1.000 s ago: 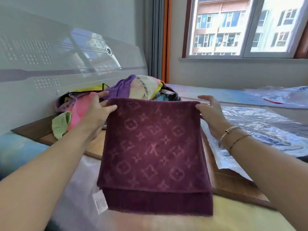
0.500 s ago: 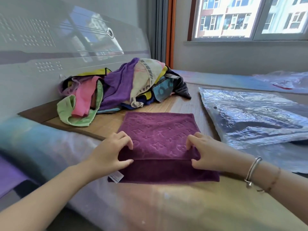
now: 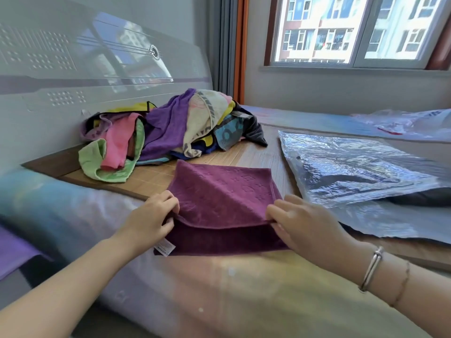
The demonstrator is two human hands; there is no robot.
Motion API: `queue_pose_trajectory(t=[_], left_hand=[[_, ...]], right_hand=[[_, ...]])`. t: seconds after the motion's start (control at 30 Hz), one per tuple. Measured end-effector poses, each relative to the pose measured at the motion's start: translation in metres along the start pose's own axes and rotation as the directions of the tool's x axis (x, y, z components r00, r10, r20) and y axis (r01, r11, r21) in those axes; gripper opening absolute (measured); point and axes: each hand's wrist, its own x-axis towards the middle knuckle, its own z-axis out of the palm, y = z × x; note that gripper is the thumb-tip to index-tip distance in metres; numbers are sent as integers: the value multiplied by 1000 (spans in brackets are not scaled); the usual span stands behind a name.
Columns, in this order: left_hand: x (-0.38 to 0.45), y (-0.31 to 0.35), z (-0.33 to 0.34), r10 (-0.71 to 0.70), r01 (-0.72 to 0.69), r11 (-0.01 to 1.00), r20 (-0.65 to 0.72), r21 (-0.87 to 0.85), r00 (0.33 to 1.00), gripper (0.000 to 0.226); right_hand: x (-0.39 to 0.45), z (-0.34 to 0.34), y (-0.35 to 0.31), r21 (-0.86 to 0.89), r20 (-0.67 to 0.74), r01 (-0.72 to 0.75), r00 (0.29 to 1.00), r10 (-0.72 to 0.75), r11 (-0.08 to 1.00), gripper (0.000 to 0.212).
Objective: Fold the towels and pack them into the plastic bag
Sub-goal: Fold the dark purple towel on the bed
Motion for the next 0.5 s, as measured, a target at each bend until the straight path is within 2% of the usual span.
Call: queue_pose_trajectory(t=[0.07, 0.17, 0.33, 0.4, 0.5], left_hand=[[-1, -1, -3, -24, 24, 1000, -7, -13, 1000, 22], [-7, 5, -14, -24, 25, 999, -45, 26, 999, 27], [-28, 30, -39, 89, -76, 993, -139, 94, 986, 22], [-39, 35, -41, 194, -174, 965, -85, 198, 977, 13], [-56, 33, -30, 308, -316, 903, 76, 291, 948, 16]], right_hand=[[-12, 9, -2, -38, 55, 68, 996, -66, 997, 26], [-24, 18, 1, -80, 94, 105, 991, -97, 991, 35], [-23, 7, 7, -84, -5, 28, 1000, -29, 996, 38], [-24, 7, 8, -62, -9, 11, 1000, -12, 998, 34], [-36, 15, 7, -43, 43, 25, 999, -23, 999, 27]])
